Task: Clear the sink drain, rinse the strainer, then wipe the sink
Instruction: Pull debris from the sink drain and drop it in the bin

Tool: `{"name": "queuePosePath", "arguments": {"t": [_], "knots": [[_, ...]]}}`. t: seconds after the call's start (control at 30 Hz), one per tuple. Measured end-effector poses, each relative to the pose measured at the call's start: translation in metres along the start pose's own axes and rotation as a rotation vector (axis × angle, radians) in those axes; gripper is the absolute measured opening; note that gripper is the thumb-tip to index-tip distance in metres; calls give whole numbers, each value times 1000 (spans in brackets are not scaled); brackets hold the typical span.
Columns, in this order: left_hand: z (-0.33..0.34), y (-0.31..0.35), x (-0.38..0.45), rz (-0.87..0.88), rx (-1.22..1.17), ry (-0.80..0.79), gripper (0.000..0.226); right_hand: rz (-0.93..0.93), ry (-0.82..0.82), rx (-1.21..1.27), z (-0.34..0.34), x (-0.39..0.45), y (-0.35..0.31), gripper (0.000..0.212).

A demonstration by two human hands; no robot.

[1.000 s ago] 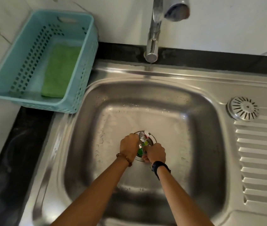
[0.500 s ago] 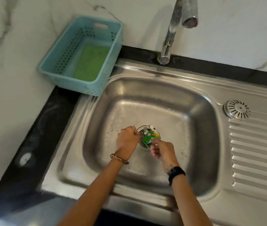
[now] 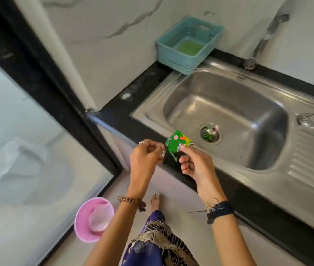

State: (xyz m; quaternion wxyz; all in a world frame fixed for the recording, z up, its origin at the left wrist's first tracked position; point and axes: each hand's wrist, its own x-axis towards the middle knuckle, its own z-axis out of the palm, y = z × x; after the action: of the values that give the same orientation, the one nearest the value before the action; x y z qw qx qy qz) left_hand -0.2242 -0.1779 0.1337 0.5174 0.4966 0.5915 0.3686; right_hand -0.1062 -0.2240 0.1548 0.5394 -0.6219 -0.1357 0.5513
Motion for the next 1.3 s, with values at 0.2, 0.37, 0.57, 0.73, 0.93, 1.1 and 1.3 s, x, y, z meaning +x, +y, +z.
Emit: {"name": "queuePosePath", "arguments": {"t": [0.2,0.37,0.57,0.73,0.93,1.1,1.3], "knots": [[-110,-72,-54,-183,-71,218,8,25,-269,-254,72,-41,85,19],[-196,-160,-76,-417,-224,347,19,157,-391,-498,131,-32,194,22],[-246,-334,-46,-697,-254,398,13,122,-419,-956,169,41,372,28],[-245,-480,15,-748,-83,406,14,-46,-438,-1376,186,119,503,19],[-225,-587,47,-731,64,328,40,42,-506,-1409,190,183,615,27],[-220,-552,29,-807,-275,439,15,254,-402,-955,189,164,584,20],[-215,-370,14,-807,-860,410,25,396,-307,-330,199,77,393,21]]}}
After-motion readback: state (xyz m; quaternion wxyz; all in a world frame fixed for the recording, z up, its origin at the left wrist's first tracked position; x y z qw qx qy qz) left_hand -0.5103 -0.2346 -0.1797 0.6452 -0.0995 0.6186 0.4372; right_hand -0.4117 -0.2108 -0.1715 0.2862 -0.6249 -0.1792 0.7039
